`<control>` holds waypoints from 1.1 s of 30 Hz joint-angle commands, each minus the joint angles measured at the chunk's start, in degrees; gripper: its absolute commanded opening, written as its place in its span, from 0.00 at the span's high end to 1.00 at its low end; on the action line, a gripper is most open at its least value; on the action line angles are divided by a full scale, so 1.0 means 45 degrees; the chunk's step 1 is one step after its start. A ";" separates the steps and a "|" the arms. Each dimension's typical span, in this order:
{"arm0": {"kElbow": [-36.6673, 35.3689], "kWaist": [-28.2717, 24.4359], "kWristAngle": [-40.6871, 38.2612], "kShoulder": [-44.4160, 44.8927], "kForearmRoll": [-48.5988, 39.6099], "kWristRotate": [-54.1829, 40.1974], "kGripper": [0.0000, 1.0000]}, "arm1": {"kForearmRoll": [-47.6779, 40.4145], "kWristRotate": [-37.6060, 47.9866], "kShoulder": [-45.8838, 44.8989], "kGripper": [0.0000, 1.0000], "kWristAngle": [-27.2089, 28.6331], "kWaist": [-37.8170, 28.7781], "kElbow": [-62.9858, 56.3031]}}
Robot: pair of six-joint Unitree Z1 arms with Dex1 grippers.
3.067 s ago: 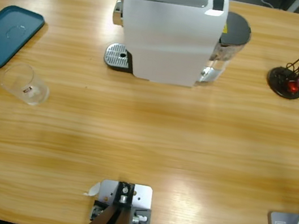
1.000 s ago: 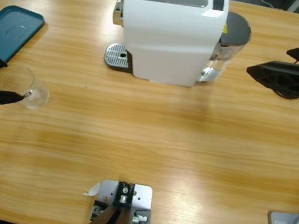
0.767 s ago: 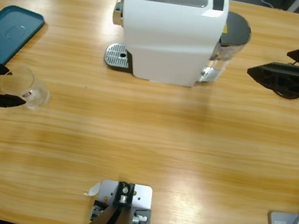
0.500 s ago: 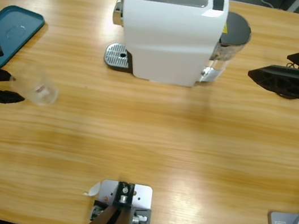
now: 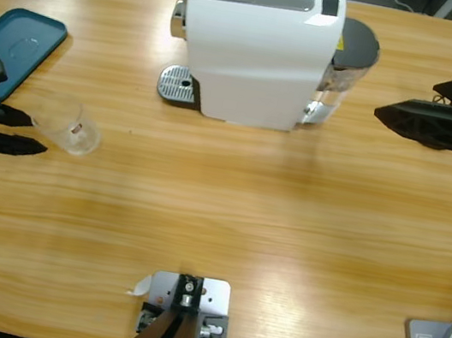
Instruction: Pour coffee
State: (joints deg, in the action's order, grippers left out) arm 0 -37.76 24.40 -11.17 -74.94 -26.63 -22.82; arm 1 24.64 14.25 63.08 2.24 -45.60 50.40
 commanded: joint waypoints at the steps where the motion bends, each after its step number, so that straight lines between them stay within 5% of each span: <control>1: 0.0169 0.0085 -0.0280 -0.0018 0.1141 0.0783 0.00 | -0.0027 -0.0146 -0.0013 0.00 -0.0264 0.0133 -0.0438; 21: 0.0095 0.0085 -0.0234 -0.2373 0.3126 0.1243 0.06 | -0.0008 -0.0178 0.0241 0.00 -0.0479 0.0254 -0.0399; 25: 0.0263 0.0085 -0.0245 -0.2319 0.3126 0.1243 0.39 | -0.0008 -0.0178 0.0276 0.00 -0.0495 0.0270 -0.0395; 33: 0.0415 0.0116 -0.0292 -0.2284 0.3032 0.1204 0.57 | -0.0027 -0.0178 0.0264 0.00 -0.0479 0.0289 -0.0438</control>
State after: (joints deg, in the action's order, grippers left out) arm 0 -37.73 24.41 -11.63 -83.41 -13.12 -17.77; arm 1 24.65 14.21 63.23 0.85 -44.83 50.34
